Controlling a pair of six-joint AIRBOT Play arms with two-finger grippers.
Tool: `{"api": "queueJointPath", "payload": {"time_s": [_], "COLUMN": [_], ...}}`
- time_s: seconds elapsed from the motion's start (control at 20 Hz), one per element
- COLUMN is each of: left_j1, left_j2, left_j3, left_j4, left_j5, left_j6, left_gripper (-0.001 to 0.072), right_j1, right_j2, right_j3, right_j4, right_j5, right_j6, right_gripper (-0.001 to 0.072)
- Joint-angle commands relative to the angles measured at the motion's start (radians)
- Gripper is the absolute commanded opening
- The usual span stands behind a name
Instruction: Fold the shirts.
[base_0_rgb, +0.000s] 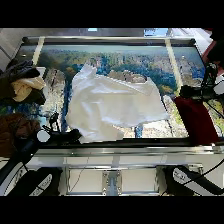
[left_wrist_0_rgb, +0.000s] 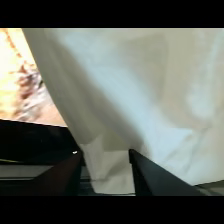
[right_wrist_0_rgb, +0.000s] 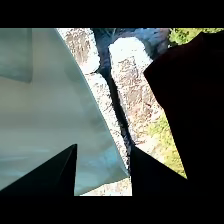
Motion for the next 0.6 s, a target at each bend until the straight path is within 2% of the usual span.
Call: {"api": "queueJointPath", "payload": {"time_s": [0.0, 0.15, 0.25, 0.3, 0.4, 0.45, 0.5, 0.55], "left_j1": [-0.008, -0.008, -0.009, -0.009, -0.009, -0.009, -0.009, -0.009], "left_j2": [-0.013, -0.013, -0.013, -0.013, -0.013, -0.013, -0.013, -0.013], "left_j3": [-0.001, -0.001, -0.001, -0.001, -0.001, -0.001, -0.001, -0.001], "left_j4": [-0.114, -0.145, -0.180, -0.182, -0.188, -0.194, -0.198, -0.199], "left_j5": [0.020, 0.004, 0.005, 0.004, -0.010, -0.014, -0.014, -0.012], "left_j6": [0.013, 0.008, 0.008, 0.009, 0.009, 0.010, 0.012, 0.012], "left_gripper": [0.0607, 0.0592, 0.0412, 0.0361, 0.0312, 0.0104, 0.0014, 0.0015], "right_j1": [-0.001, -0.001, -0.001, -0.001, -0.001, -0.001, -0.001, -0.001], "right_j2": [0.000, 0.001, 0.001, 0.001, 0.001, 0.000, 0.000, 0.000], "right_j3": [0.000, 0.000, 0.000, 0.000, 0.000, 0.000, 0.000, 0.000], "right_j4": [-0.002, 0.000, 0.001, 0.002, 0.001, 0.001, 0.002, 0.002], "right_j5": [0.001, 0.002, 0.002, 0.002, 0.002, 0.003, 0.009, 0.022], "right_j6": [-0.014, -0.014, -0.014, -0.014, -0.014, -0.014, -0.014, -0.014], "right_gripper": [0.0406, 0.0406, 0.0405, 0.0405, 0.0405, 0.0405, 0.0405, 0.0405]}}
